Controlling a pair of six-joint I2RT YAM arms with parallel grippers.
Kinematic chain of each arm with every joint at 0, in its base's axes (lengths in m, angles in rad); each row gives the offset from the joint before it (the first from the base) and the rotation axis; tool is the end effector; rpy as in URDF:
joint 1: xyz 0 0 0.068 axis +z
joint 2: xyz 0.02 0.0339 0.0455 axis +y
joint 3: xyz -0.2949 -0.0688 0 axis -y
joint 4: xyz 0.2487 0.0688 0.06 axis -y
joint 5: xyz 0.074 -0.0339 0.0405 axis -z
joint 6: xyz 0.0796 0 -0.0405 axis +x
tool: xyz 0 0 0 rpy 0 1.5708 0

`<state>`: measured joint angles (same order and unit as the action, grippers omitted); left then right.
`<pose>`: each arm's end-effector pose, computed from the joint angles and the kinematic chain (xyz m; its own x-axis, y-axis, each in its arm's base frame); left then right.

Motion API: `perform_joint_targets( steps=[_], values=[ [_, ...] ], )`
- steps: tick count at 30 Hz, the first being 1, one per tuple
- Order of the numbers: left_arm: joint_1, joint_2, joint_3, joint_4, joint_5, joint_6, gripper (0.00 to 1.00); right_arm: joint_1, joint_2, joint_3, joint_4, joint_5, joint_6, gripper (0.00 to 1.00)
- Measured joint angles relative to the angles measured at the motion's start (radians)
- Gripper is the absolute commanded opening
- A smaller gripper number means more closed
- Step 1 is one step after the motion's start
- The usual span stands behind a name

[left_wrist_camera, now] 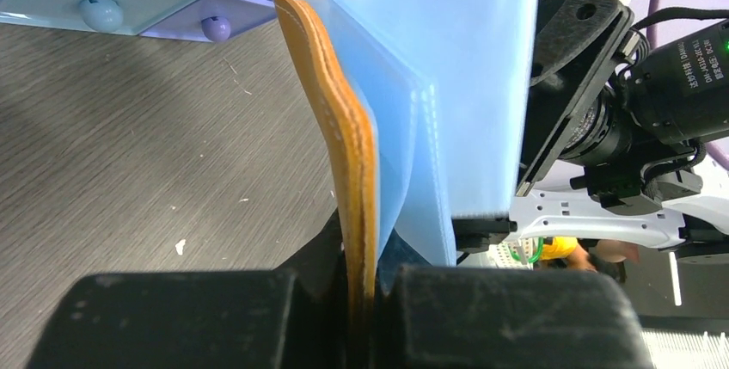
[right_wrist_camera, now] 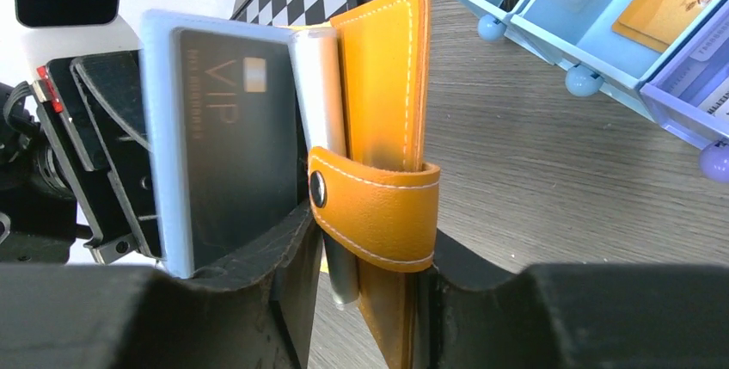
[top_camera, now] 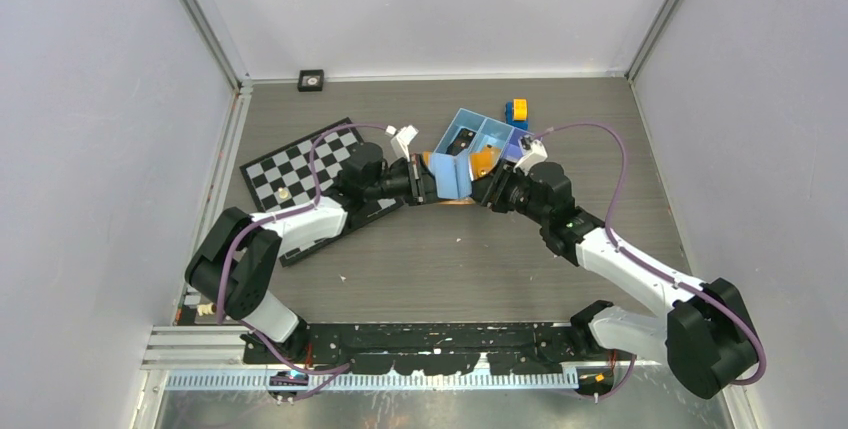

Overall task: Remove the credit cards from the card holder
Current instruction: Remove the credit card from the card holder.

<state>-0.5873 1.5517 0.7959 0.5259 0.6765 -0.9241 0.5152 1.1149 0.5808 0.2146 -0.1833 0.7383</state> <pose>0.2796 -0.2460 0.2504 -0.8641 -0.1724 -0.4728 0.4147 0.2884 -0.8630 0.2359 0.1503 0.2555 -0.6296 0.4040 -0.6637 -0.2857 0.6739 0.6813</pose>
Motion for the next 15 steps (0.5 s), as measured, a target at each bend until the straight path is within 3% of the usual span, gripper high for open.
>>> perform_joint_targets(
  steps=[3, 5, 10, 15],
  values=[
    [0.0, 0.0, 0.0, -0.004, 0.001, -0.003, 0.03, 0.0, 0.0, 0.0, 0.002, -0.007, -0.003, 0.23],
    [0.0, 0.0, 0.0, -0.014, -0.002, -0.003, 0.11, 0.0, 0.0, 0.001, 0.001, -0.006, -0.002, 0.2],
    [0.009, -0.004, 0.0, -0.034, -0.02, -0.002, 0.57, 0.0, -0.005, 0.001, -0.015, 0.01, -0.002, 0.19],
    [0.028, -0.036, -0.015, -0.017, -0.035, -0.01, 0.79, 0.0, -0.004, 0.001, -0.034, 0.022, -0.003, 0.16]
  ],
)
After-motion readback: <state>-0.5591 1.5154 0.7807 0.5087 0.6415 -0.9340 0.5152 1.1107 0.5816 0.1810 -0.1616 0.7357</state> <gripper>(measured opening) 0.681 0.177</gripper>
